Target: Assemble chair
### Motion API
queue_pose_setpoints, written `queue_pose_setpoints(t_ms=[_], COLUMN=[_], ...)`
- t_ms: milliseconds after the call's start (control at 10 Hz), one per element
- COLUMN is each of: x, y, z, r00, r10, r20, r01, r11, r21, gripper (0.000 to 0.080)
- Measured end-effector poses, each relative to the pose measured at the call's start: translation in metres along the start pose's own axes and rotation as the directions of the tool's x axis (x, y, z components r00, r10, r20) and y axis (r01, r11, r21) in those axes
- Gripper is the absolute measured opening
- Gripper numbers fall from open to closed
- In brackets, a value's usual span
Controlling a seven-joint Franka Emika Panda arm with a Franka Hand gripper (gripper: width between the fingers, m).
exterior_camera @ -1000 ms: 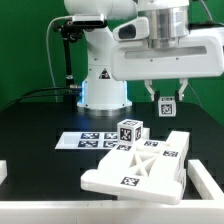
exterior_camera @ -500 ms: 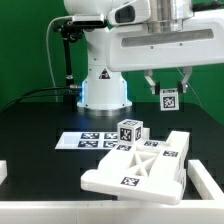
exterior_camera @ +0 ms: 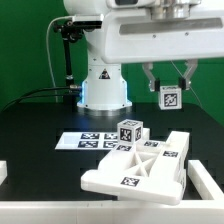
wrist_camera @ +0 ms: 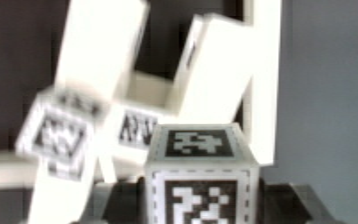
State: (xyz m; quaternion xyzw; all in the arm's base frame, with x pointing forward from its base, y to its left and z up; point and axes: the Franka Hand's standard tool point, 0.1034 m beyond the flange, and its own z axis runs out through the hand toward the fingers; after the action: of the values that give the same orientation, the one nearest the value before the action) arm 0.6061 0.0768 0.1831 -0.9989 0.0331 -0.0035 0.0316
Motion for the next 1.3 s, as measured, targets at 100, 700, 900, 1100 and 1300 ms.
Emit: queue_pose_setpoints(t_ms=[100, 700, 900, 1100, 1300], x=[0.014, 0.015, 0.013, 0.009, 0.009], y=[-0.004, -0.002, -0.002, -0.010, -0.010], z=[-0.012, 0.015, 0.030, 0.039, 0.044], r00=[0.999, 0.999, 0.999, 1.000, 1.000], r10=[-0.034, -0.044, -0.031, -0.023, -0.021], r20=[-0.028, -0.018, -0.017, -0.013, -0.011], r01=[0.033, 0.043, 0.030, 0.022, 0.021], r11=[0.999, 0.998, 0.998, 0.998, 0.998], r21=[-0.017, -0.042, -0.050, -0.050, -0.054], gripper=[0.0281, 0.0281, 0.0281, 0.0281, 0.0281])
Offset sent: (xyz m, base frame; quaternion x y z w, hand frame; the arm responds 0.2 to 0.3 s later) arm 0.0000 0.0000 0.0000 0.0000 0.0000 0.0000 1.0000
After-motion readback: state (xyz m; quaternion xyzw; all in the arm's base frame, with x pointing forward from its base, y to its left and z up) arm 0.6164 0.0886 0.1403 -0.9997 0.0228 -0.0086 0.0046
